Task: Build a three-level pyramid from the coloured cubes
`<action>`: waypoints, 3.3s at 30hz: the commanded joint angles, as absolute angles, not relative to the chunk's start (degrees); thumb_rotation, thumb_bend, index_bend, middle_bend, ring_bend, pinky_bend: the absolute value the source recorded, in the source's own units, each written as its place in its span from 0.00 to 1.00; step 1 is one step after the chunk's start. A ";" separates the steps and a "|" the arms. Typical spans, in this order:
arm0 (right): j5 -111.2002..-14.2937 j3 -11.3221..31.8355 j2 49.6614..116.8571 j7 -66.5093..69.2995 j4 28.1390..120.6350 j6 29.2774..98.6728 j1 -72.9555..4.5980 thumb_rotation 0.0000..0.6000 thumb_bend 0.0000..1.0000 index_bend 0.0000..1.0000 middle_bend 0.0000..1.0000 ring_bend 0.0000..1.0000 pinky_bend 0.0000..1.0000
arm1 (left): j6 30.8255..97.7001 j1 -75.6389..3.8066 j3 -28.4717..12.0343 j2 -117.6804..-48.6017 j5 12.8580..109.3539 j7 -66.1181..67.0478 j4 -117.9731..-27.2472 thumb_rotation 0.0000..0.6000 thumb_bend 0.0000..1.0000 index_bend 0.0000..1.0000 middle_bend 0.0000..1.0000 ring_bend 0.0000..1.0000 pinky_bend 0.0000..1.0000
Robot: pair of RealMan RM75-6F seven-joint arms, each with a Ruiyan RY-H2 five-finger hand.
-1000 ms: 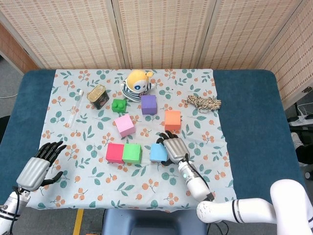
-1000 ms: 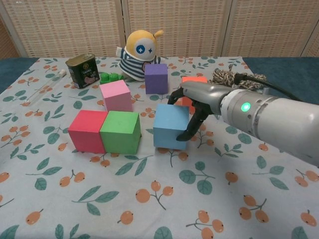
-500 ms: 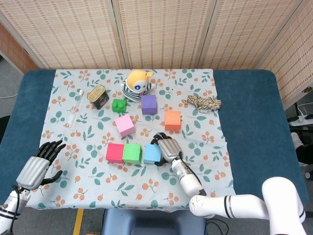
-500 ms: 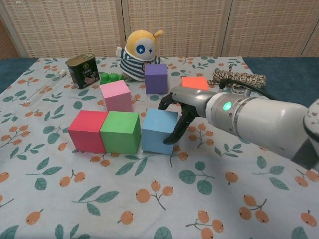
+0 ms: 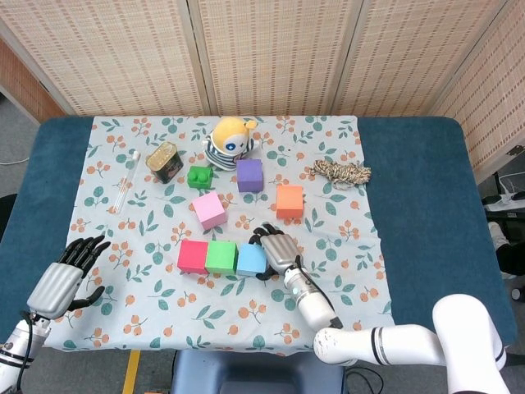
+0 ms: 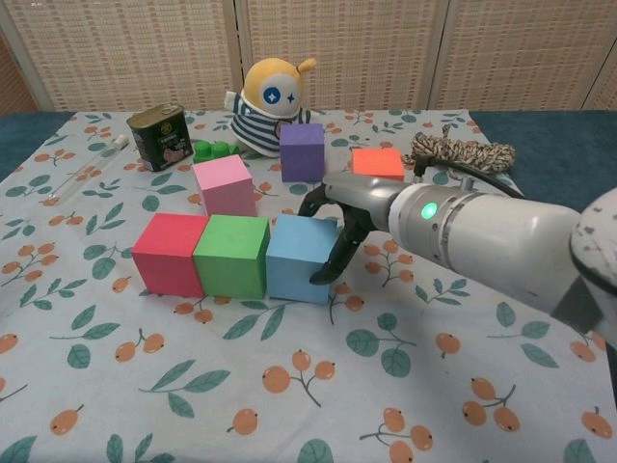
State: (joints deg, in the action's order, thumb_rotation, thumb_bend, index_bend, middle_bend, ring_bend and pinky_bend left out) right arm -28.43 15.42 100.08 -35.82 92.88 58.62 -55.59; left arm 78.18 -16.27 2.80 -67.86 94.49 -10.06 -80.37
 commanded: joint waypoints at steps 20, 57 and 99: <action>-26.78 15.03 99.24 -34.69 92.60 56.90 -56.80 1.00 0.36 0.06 0.10 0.04 0.18 | 78.01 -16.35 2.81 -68.05 94.48 -9.92 -80.23 1.00 0.35 0.00 0.00 0.00 0.07; -45.54 5.42 81.03 -25.65 102.46 55.16 -48.30 1.00 0.27 0.24 0.05 0.00 0.17 | 77.15 -16.64 2.90 -68.75 94.34 -8.51 -80.26 1.00 0.35 0.00 0.00 0.00 0.08; -39.78 4.07 87.83 -26.42 99.52 48.92 -53.07 1.00 0.36 0.18 0.05 0.00 0.15 | 77.23 -16.64 2.94 -68.51 94.20 -9.49 -79.92 1.00 0.35 0.00 0.00 0.00 0.08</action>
State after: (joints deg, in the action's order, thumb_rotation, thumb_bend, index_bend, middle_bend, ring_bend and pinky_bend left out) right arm -39.80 4.07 87.82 -26.44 99.52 48.93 -53.05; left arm 77.23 -16.65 2.94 -68.51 94.20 -9.50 -79.92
